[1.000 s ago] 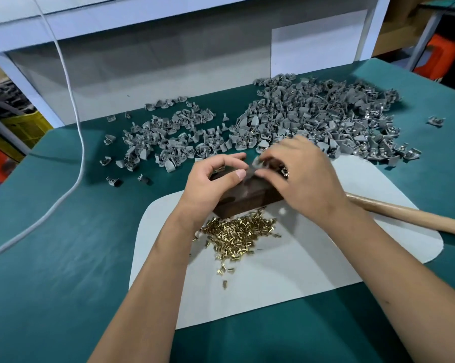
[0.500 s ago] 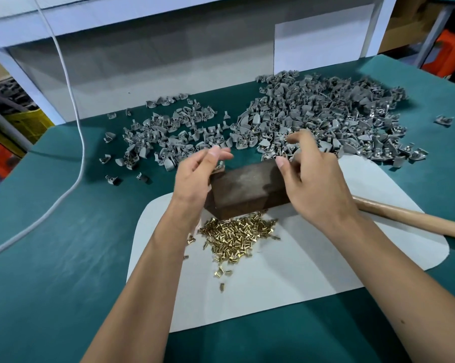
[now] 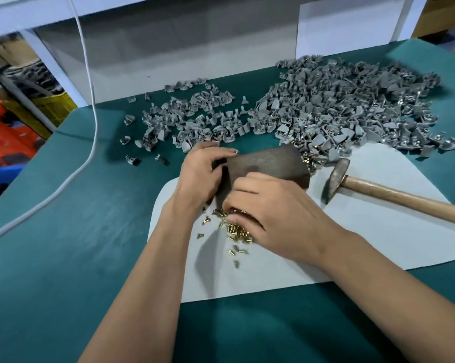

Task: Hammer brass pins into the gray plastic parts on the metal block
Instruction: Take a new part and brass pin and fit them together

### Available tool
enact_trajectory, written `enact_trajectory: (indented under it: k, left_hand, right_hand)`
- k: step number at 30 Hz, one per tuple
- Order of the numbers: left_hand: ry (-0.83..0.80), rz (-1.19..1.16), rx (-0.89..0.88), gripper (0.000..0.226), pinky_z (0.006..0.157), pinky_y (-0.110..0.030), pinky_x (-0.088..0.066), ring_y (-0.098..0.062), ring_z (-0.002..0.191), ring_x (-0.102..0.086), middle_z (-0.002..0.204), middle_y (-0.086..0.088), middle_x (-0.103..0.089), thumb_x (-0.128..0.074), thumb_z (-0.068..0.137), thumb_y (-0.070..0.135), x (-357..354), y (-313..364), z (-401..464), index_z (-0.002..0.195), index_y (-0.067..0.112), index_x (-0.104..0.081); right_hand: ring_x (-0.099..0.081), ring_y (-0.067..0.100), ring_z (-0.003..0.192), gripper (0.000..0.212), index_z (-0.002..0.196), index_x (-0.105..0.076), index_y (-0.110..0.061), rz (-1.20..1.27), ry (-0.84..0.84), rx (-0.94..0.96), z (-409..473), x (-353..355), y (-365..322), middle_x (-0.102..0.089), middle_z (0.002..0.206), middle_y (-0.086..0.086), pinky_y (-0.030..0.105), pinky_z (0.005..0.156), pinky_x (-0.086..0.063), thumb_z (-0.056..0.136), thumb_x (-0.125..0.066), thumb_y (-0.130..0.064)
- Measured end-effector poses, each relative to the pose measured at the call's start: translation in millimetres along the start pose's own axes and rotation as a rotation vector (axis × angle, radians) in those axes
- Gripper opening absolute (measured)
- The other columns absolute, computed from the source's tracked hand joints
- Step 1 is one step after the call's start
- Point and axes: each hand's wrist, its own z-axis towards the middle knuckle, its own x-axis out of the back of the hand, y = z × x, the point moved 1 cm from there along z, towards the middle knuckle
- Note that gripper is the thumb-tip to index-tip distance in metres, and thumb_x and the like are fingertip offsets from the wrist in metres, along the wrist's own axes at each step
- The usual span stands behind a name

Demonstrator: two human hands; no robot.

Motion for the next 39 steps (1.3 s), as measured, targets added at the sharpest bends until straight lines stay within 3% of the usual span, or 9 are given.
enact_trajectory:
  k: [4, 8, 13, 19, 21, 24, 28, 34, 39]
  left_hand:
    - [0.115, -0.01, 0.011, 0.018, 0.093, -0.034, -0.049, -0.02, 0.1, -0.065, 0.094, 0.002, -0.078, -0.078, 0.081, 0.002, 1.0, -0.7, -0.3, 0.092, 0.015, -0.082]
    - [0.145, -0.117, 0.077, 0.022, 0.087, -0.03, -0.056, -0.011, 0.086, -0.069, 0.088, 0.005, -0.076, -0.077, 0.078, -0.003, 1.6, 1.2, -1.0, 0.09, 0.015, -0.078]
    - [0.188, -0.192, 0.112, 0.042, 0.085, -0.031, -0.058, -0.019, 0.086, -0.069, 0.092, -0.003, -0.073, -0.073, 0.082, -0.009, 1.1, -2.4, -1.7, 0.116, 0.016, -0.075]
    - [0.229, -0.089, 0.098, 0.023, 0.088, -0.03, -0.055, -0.015, 0.091, -0.064, 0.103, -0.004, -0.069, -0.077, 0.085, 0.001, 0.2, -4.3, 0.0, 0.101, 0.017, -0.082]
    - [0.303, -0.194, 0.145, 0.017, 0.088, -0.032, -0.058, -0.016, 0.089, -0.068, 0.101, -0.006, -0.072, -0.08, 0.085, 0.005, 1.7, -4.5, -0.5, 0.099, 0.014, -0.082]
    - [0.365, -0.644, 0.23, 0.012, 0.075, -0.038, -0.064, -0.026, 0.079, -0.076, 0.09, -0.011, -0.078, -0.079, 0.086, 0.002, 5.4, 4.2, -1.0, 0.097, 0.005, -0.079]
    - [0.268, -1.054, 0.191, 0.012, 0.065, -0.027, -0.06, -0.022, 0.067, -0.074, 0.084, -0.01, -0.078, -0.076, 0.086, -0.001, 7.7, 24.3, 1.6, 0.096, 0.006, -0.077]
    - [-0.077, -1.158, 0.061, 0.029, 0.081, -0.027, -0.06, -0.022, 0.086, -0.072, 0.107, -0.017, -0.075, -0.056, 0.096, -0.011, 3.9, 42.9, -0.7, 0.122, -0.003, -0.068]
    - [-0.102, -1.169, 0.065, 0.028, 0.076, -0.026, -0.061, -0.025, 0.086, -0.074, 0.103, -0.018, -0.077, -0.06, 0.094, -0.01, 6.5, 47.5, -2.6, 0.119, 0.0, -0.07]
  right_hand:
    - [-0.044, 0.018, 0.105, 0.021, 0.11, -0.067, -0.026, -0.084, -0.089, 0.162, 5.8, -20.3, -17.2, -0.06, 0.106, -0.009, 0.038, 0.084, -0.047, 0.105, -0.049, -0.034]
    - [-0.043, 0.016, 0.108, 0.008, 0.101, -0.066, -0.032, -0.171, -0.129, 0.189, 15.6, -35.8, -27.1, -0.054, 0.104, -0.013, 0.036, 0.078, -0.039, 0.098, -0.059, -0.031]
    - [-0.043, 0.013, 0.099, 0.031, 0.086, -0.056, -0.032, -0.17, -0.181, 0.132, 26.2, -41.0, -30.4, -0.049, 0.091, -0.014, 0.033, 0.075, -0.037, 0.073, -0.083, -0.024]
    - [-0.047, 0.019, 0.098, 0.011, 0.097, -0.061, -0.02, -0.101, -0.062, 0.143, 16.6, -28.2, -22.8, -0.06, 0.096, -0.005, 0.036, 0.083, -0.043, 0.093, -0.063, -0.009]
    - [-0.051, 0.019, 0.094, 0.009, 0.098, -0.064, -0.013, -0.001, 0.028, 0.077, 12.8, -18.5, -12.8, -0.064, 0.096, -0.001, 0.035, 0.086, -0.046, 0.096, -0.062, -0.005]
    - [-0.055, 0.016, 0.091, 0.006, 0.098, -0.068, -0.01, 0.134, 0.191, -0.068, 6.5, -4.3, 8.3, -0.067, 0.095, -0.002, 0.034, 0.087, -0.049, 0.094, -0.069, -0.006]
    - [-0.061, 0.02, 0.093, 0.006, 0.097, -0.074, -0.005, 0.143, 0.406, -0.151, 4.1, 8.0, 32.2, -0.071, 0.095, 0.003, 0.038, 0.085, -0.051, 0.09, -0.074, -0.005]
    - [-0.065, 0.014, 0.094, 0.013, 0.098, -0.078, -0.009, 0.219, 0.507, -0.296, 2.1, 15.2, 46.5, -0.072, 0.095, 0.0, 0.029, 0.087, -0.052, 0.089, -0.072, 0.0]
    - [-0.067, 0.011, 0.09, 0.016, 0.103, -0.071, -0.009, 0.268, 0.566, -0.356, 2.3, 14.5, 42.9, -0.071, 0.093, -0.001, 0.032, 0.082, -0.056, 0.089, -0.073, -0.003]
